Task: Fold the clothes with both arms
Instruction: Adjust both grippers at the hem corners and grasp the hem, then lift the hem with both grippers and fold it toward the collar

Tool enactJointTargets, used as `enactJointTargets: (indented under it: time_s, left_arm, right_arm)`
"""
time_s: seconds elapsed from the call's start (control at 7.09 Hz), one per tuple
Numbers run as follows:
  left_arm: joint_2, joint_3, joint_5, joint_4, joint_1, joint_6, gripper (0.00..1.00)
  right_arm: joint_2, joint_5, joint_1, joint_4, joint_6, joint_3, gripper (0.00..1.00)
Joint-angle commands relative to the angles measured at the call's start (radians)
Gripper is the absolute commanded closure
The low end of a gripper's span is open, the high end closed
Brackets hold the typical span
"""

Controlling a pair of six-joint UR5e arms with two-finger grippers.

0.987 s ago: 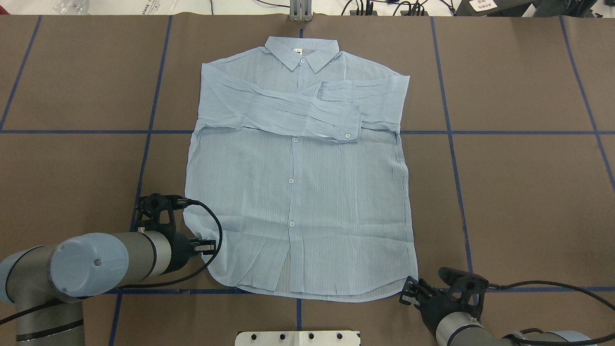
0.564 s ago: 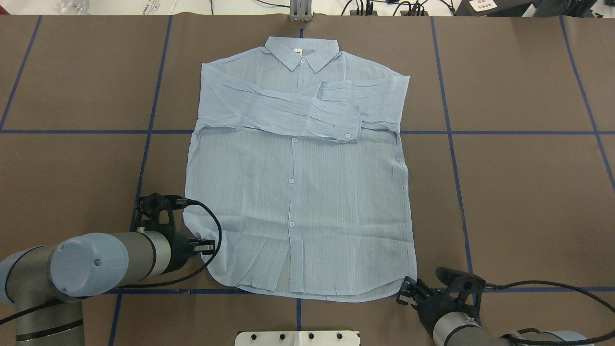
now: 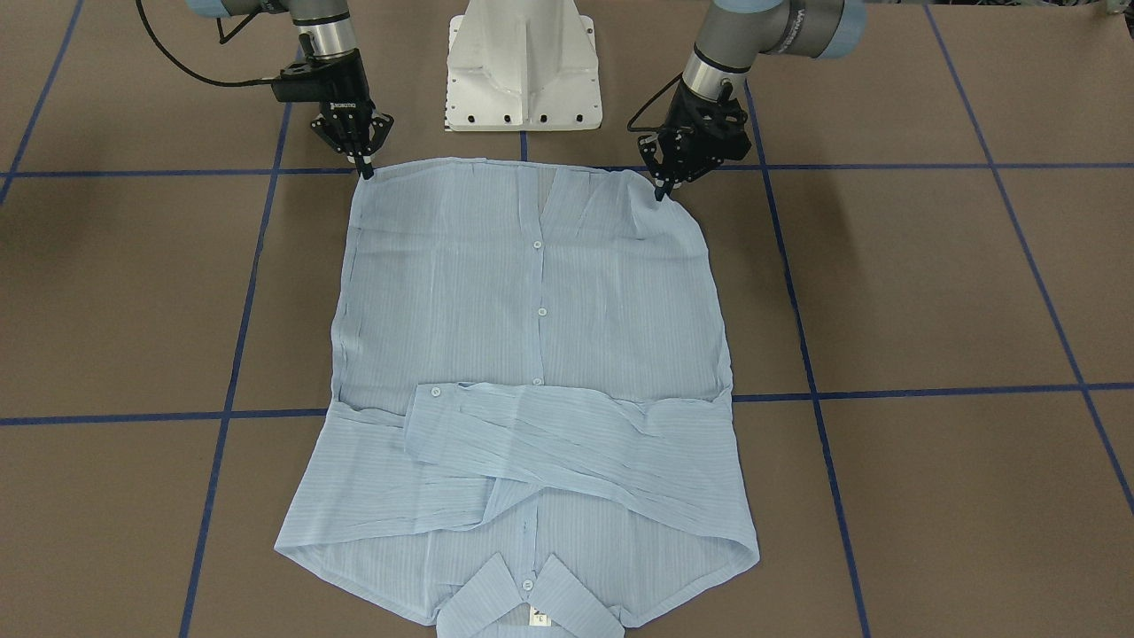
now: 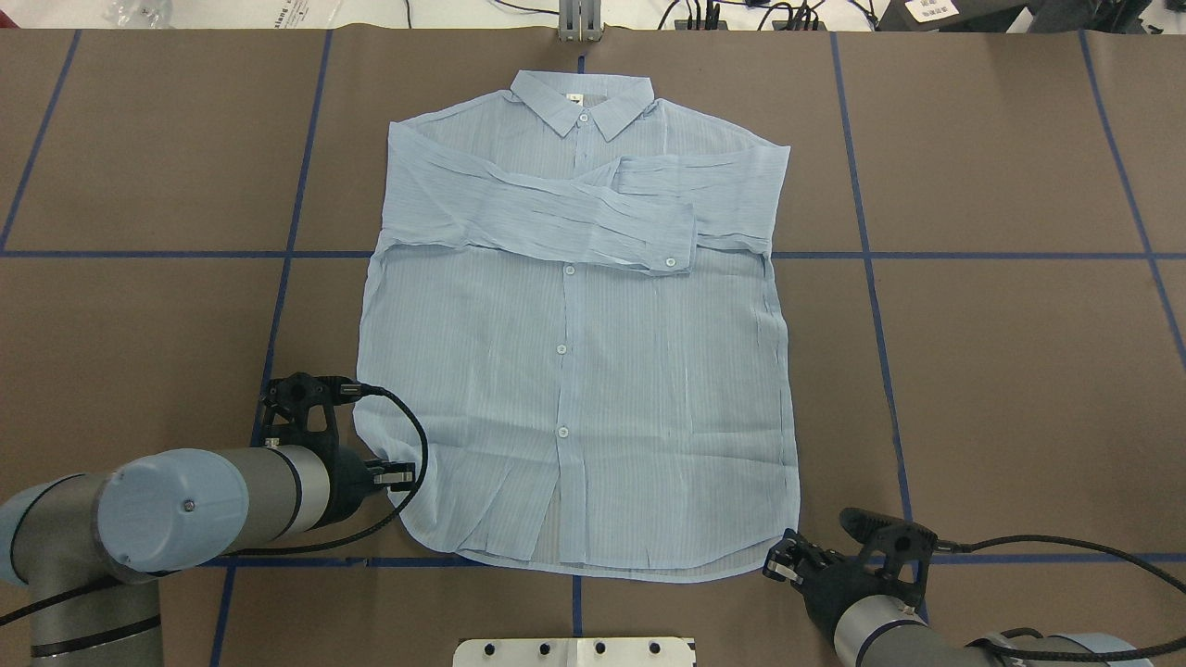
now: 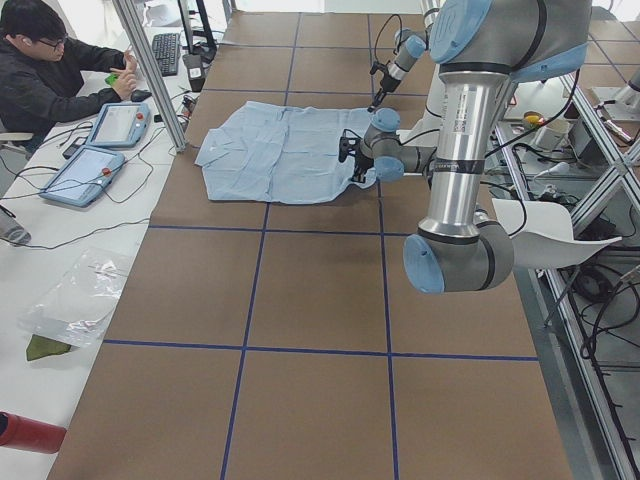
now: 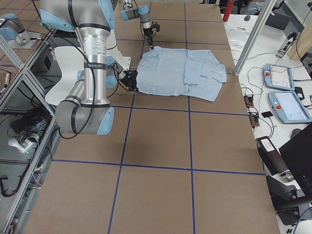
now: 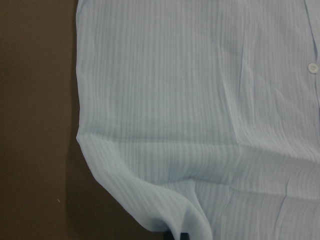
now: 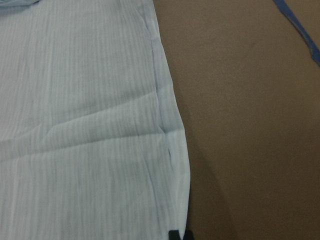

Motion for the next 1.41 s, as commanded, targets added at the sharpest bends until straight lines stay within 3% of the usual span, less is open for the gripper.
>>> enactJointTargets:
  time_s: [0.0,0.28,0.42,0.56,0.71,0.85,0.99,1.27]
  left_arm:
    - [0.009,-0.061,-0.013,0.001,-0.002,0.002,1.0]
    - [0.074,-0.222,-0.027,0.015,-0.003,0.0,1.0]
    - [0.148,-0.34,-0.095,0.034,0.009,-0.002,1.0]
    - [0.194,-0.46,-0.145,0.09,0.026,-0.003,1.0]
    - [0.197,-0.579,-0.209,0.183,0.029,-0.003,1.0]
    - [0.178,-0.665,-0.273,0.287,0.011,-0.003,1.0]
    - [0.149,-0.637,-0.275,0.314,-0.007,-0.002,1.0]
    - [0.004,-0.398,-0.237,0.313,-0.127,0.003,1.0]
  right_arm:
    - [-0.031,0.005,0.012,-0.024,-0.002,0.092,1.0]
    - [-0.066,0.091,0.012,-0.211,0.0,0.322,1.0]
    - [-0.06,0.173,0.001,-0.384,0.005,0.471,1.0]
    - [-0.053,0.199,-0.049,-0.486,0.006,0.585,1.0]
    - [-0.045,0.201,-0.079,-0.536,0.006,0.664,1.0]
    - [-0.019,0.207,-0.064,-0.548,0.003,0.67,1.0]
    - [0.002,0.215,-0.017,-0.58,-0.003,0.663,1.0]
    - [0.224,0.216,0.094,-0.686,-0.059,0.555,1.0]
